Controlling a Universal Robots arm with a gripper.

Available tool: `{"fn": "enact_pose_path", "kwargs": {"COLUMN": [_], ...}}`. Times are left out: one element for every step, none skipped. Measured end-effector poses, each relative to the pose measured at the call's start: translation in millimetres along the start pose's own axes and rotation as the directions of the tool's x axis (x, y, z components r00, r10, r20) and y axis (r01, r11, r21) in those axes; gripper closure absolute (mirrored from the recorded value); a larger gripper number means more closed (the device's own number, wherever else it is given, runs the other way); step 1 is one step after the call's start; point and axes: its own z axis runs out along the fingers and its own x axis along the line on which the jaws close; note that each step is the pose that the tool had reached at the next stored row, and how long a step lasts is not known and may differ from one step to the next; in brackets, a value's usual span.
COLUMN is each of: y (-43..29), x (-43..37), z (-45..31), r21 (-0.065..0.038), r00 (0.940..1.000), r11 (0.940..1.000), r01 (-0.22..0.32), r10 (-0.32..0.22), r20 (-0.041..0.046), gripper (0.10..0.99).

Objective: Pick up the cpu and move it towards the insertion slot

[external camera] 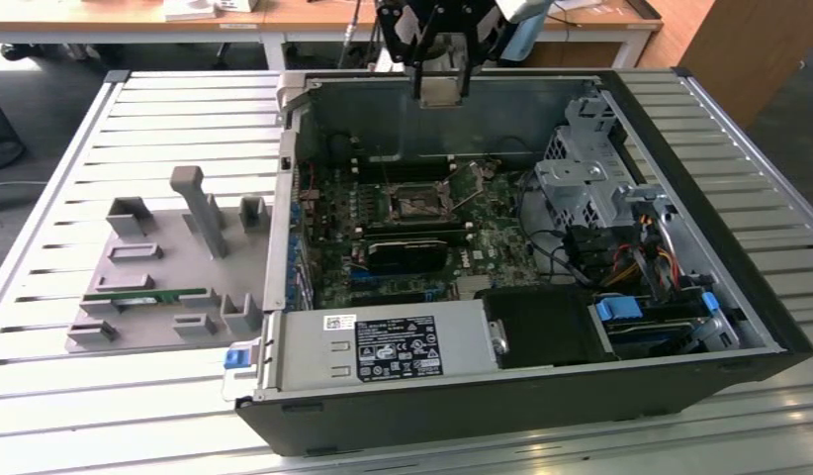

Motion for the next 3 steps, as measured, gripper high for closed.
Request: {"fn": "enact_pose_path", "kwargs": {"y": [0.0,0.0,0.0], "x": [0.0,0.0,-0.1], "z": [0.0,0.0,0.0], "r21": [0.000,0.000,0.000], "r00": [1.0000,1.0000,1.0000], "r11": [1.0000,1.0000,1.0000], "r01": [0.000,0.000,0.000], "r10": [0.000,0.000,0.000], "r20": [0.0000,0.0000,-0.0001], "gripper": [0.545,0.545,0.545]}}
